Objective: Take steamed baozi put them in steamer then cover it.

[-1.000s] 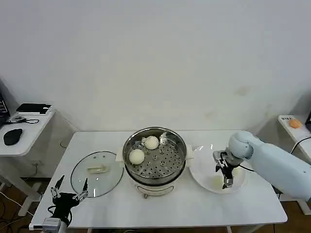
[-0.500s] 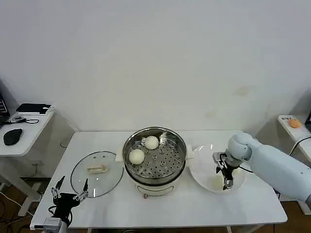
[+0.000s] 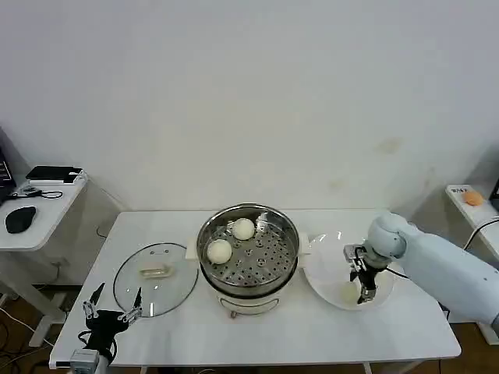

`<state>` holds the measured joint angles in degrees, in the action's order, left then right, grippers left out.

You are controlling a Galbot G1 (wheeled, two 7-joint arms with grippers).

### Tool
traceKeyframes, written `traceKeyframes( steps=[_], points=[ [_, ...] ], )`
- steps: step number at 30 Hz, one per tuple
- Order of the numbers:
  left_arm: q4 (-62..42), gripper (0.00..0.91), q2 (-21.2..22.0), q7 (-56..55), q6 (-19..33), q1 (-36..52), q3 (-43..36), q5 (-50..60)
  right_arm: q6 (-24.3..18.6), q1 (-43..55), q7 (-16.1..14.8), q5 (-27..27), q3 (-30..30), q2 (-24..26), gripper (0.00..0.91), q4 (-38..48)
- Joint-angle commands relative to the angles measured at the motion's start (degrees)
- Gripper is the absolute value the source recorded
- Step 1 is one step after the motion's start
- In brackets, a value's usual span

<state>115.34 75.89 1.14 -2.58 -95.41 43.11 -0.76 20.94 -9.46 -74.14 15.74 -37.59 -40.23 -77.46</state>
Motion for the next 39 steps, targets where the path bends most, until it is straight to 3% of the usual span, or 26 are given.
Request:
traceKeyframes(
  steps=[1, 15, 22, 29, 39],
  points=[
    [0.07, 0.907, 0.06, 0.02, -0.04, 0.07, -0.1, 0.08, -0.04, 0.01, 0.08, -0.04, 0.37, 0.56, 0.685, -0.18],
    [0.46, 0.907, 0.39, -0.02, -0.04, 0.27, -0.85, 0.33, 0.69, 5.25, -0.01, -3.71, 1.1, 3.84, 0.685, -4.43],
    [1.01, 0.907, 0.52, 0.01, -0.12, 0.45, -0.9, 0.24, 1.75, 18.56, -0.78, -9.63, -2.98, 3.83, 0.685, -8.56],
    [1.81, 0.907, 0.54, 0.09, -0.24, 0.43, -0.79, 0.22, 1.9, 29.47, -1.17, -13.96, -7.25, -0.97, 0.685, -8.76],
    [2.06, 0.907, 0.94, -0.04, -0.23, -0.09, -0.35, 0.22, 0.43, 33.14, -2.52, -17.15, -7.62, -9.12, 0.675, -6.97]
  ],
)
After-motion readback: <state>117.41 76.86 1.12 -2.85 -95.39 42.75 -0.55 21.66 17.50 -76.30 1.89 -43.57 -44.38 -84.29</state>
